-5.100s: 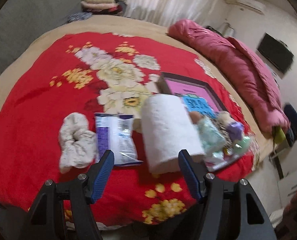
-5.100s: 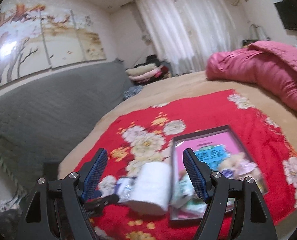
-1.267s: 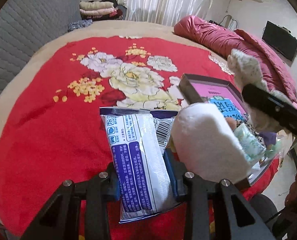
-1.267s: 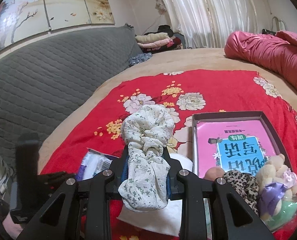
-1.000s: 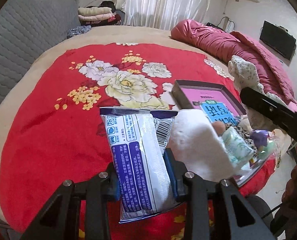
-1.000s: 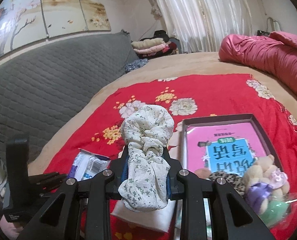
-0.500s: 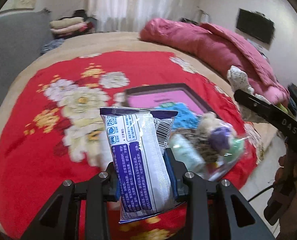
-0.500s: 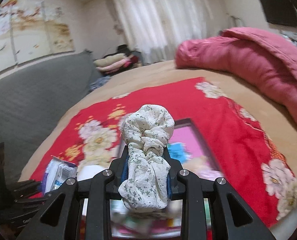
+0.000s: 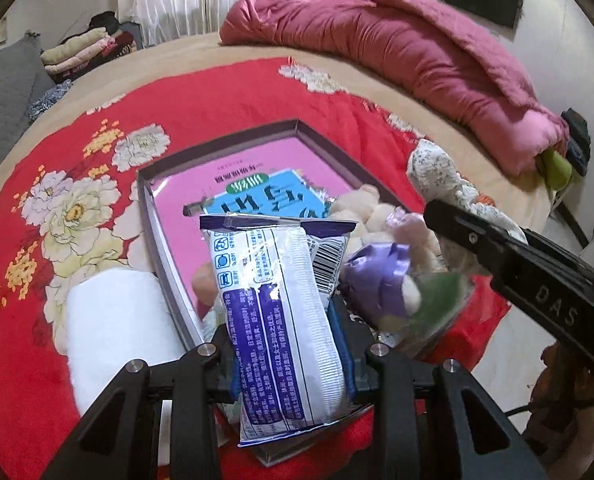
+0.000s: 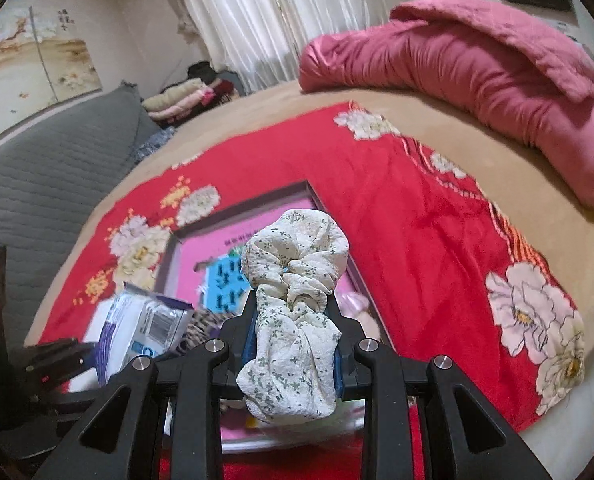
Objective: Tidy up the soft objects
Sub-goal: 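Lower the scrunchie into the tray with the right tool while the left lowers the wipes pack, then open both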
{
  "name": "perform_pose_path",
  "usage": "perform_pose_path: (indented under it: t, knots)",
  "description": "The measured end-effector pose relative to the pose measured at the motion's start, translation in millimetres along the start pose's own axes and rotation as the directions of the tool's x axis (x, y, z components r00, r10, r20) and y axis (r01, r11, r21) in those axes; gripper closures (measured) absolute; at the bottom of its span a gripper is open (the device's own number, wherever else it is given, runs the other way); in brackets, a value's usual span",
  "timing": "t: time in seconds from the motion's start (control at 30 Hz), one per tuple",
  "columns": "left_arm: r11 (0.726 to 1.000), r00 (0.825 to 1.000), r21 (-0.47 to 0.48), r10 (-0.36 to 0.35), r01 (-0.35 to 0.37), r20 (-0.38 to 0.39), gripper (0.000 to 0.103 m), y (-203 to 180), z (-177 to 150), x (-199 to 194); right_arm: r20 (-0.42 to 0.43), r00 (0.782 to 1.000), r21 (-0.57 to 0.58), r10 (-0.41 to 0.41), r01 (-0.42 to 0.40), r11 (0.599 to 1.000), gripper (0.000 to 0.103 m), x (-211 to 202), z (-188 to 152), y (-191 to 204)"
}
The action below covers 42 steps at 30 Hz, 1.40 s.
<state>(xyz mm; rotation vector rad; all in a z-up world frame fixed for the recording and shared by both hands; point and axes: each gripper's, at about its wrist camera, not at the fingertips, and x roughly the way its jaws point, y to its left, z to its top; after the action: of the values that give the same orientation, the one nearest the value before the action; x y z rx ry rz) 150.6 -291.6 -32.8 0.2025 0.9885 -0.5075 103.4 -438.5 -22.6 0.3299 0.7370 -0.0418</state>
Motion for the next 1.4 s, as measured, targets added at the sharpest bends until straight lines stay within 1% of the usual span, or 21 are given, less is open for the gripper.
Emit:
perform_pose_path:
  t: [0.13, 0.33, 0.4, 0.43, 0.5, 0.53, 0.57, 0.63, 0.77, 0.83, 0.93, 1.0, 1.17, 1.33, 1.4]
  knots:
    - [1.000, 0.999, 0.011, -0.001, 0.001, -0.043, 0.067, 0.6, 1.7, 15.0, -0.030, 1.000, -0.027, 0.003, -0.004, 1.000, 0.072, 13.3, -3.8, 3.5]
    - [1.000, 0.998, 0.024, -0.001, 0.002, -0.062, 0.065, -0.6, -0.5, 24.1, -0.068, 0.998, -0.089, -0.013, 0.007, 0.996, 0.071, 33.2, -8.9, 15.5]
    - [1.000, 0.998, 0.026, -0.008, 0.009, -0.062, 0.065, -0.2, -0.8, 24.3, -0.078, 0.997, -0.077, 0.002, -0.008, 0.997, 0.067, 36.8, -9.3, 14.9]
    - [1.000, 0.998, 0.026, -0.012, 0.014, -0.061, 0.065, 0.1, -0.9, 24.3, -0.083, 0.996, -0.063, 0.026, -0.032, 0.997, 0.061, 38.3, -9.6, 12.8]
    - [0.999, 0.998, 0.012, -0.030, 0.031, -0.059, 0.065, 2.7, -1.0, 23.8, -0.075, 0.995, -0.050, 0.060, -0.064, 0.997, 0.059, 37.5, -10.7, 11.3]
    - [0.999, 0.998, 0.003, -0.039, 0.039, -0.057, 0.065, 4.2, -1.1, 22.9, -0.074, 0.995, -0.054, 0.060, -0.065, 0.996, 0.058, 37.1, -11.1, 11.7]
    - [0.999, 0.997, -0.007, -0.050, 0.050, -0.055, 0.064, 6.0, -1.1, 22.1, -0.073, 0.996, -0.060, 0.057, -0.061, 0.996, 0.053, 36.8, -11.4, 12.9]
    - [0.997, 0.996, -0.024, -0.070, 0.069, -0.049, 0.064, 9.3, -1.6, 20.4, -0.060, 0.997, -0.075, 0.040, -0.044, 0.996, 0.046, 34.4, -11.3, 15.6]
    - [0.994, 0.994, -0.046, -0.097, 0.095, -0.042, 0.061, 14.3, -1.6, 17.0, -0.026, 0.999, -0.092, 0.037, -0.039, 0.995, 0.036, 27.6, -10.3, 20.6]
    - [0.994, 0.994, -0.050, -0.099, 0.098, -0.037, 0.054, 15.2, -1.6, 14.9, -0.003, 0.999, -0.103, 0.035, -0.035, 0.994, 0.034, 22.6, -9.4, 22.9]
    - [0.993, 0.994, -0.061, -0.103, 0.102, -0.023, 0.045, 17.4, -1.6, 11.2, 0.030, 0.999, -0.112, 0.038, -0.034, 0.993, 0.031, 15.0, -7.5, 25.1]
    - [0.992, 0.994, -0.070, -0.105, 0.104, -0.008, 0.043, 19.4, -2.0, 7.3, 0.052, 0.998, -0.120, 0.044, -0.037, 0.992, 0.030, 9.5, -6.4, 27.0]
    - [0.990, 0.993, -0.081, -0.114, 0.115, 0.021, 0.043, 23.1, -2.9, -2.5, 0.112, 0.992, -0.142, 0.058, -0.042, 0.989, 0.030, -7.2, -3.5, 33.7]
    - [0.989, 0.992, -0.092, -0.112, 0.118, 0.061, 0.042, 26.6, -6.1, -19.0, 0.164, 0.986, -0.148, 0.044, -0.020, 0.989, 0.030, -24.2, -0.3, 39.9]
    - [0.989, 0.991, -0.093, -0.109, 0.116, 0.076, 0.042, 27.5, -7.1, -26.5, 0.187, 0.981, -0.142, 0.049, -0.022, 0.990, 0.029, -32.1, 0.4, 41.8]
